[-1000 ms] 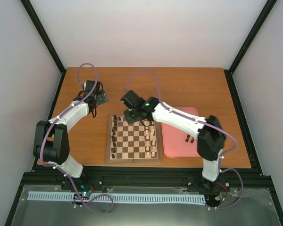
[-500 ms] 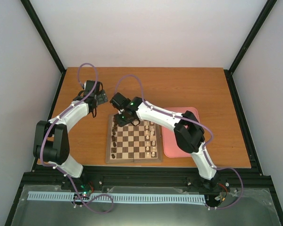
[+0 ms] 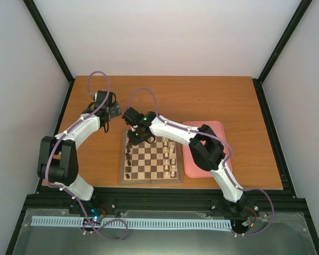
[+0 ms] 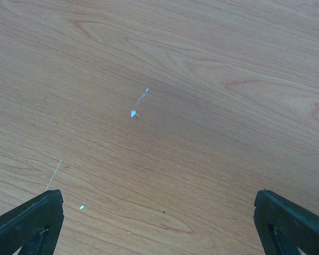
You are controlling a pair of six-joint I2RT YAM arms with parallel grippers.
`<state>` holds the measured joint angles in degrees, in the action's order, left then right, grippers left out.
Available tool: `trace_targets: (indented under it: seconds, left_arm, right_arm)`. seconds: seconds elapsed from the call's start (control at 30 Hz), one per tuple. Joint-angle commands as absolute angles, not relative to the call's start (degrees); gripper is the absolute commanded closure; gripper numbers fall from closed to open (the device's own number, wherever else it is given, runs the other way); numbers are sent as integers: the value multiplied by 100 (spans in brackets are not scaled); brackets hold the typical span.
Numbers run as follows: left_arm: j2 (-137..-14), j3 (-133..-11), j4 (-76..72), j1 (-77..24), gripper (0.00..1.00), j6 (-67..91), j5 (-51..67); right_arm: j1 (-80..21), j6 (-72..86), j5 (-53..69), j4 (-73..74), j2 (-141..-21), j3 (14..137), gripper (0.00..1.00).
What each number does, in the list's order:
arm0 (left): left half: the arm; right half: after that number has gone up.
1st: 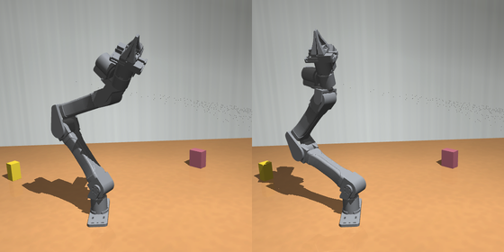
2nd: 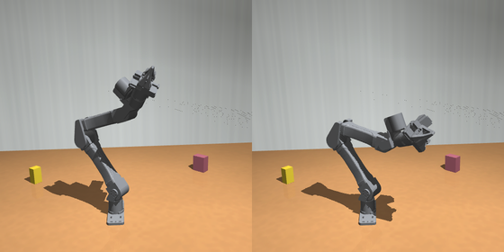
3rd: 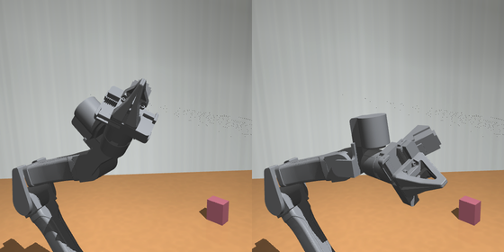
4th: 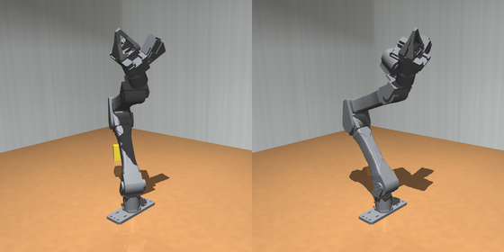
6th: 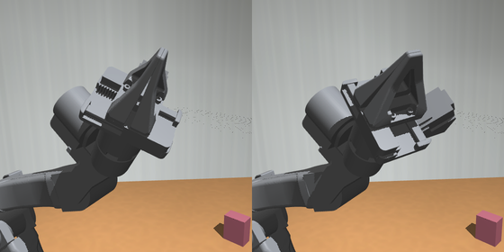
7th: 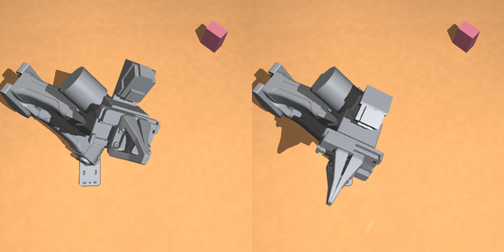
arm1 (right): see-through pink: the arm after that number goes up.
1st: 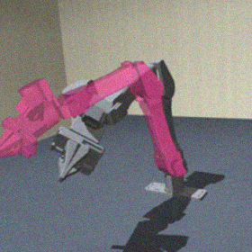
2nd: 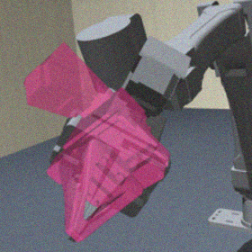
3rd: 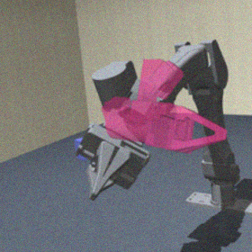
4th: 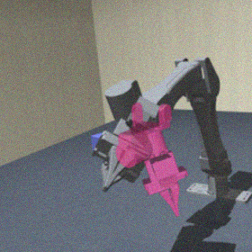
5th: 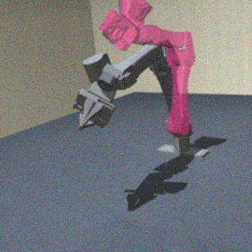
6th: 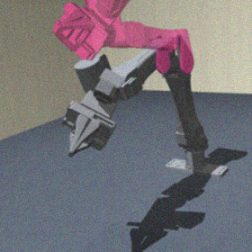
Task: Set up the chess pieces on the board
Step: Place the chess piece on the chessboard.
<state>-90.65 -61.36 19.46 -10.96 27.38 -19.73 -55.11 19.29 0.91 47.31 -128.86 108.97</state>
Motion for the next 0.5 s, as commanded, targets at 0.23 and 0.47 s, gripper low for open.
trace_targets:
  seconds: [0.23,0.47]
  left_arm:
    - [-9158,-6346,1986,-1125,0,2681,-1984]
    - [-9183,-6363,1985,-1125,0,2681,-1993]
  right_arm:
    - [-5511,1762,-121,4700,-13146,11392,97]
    - [-5496,1701,-134,4778,-13329,11611,97]
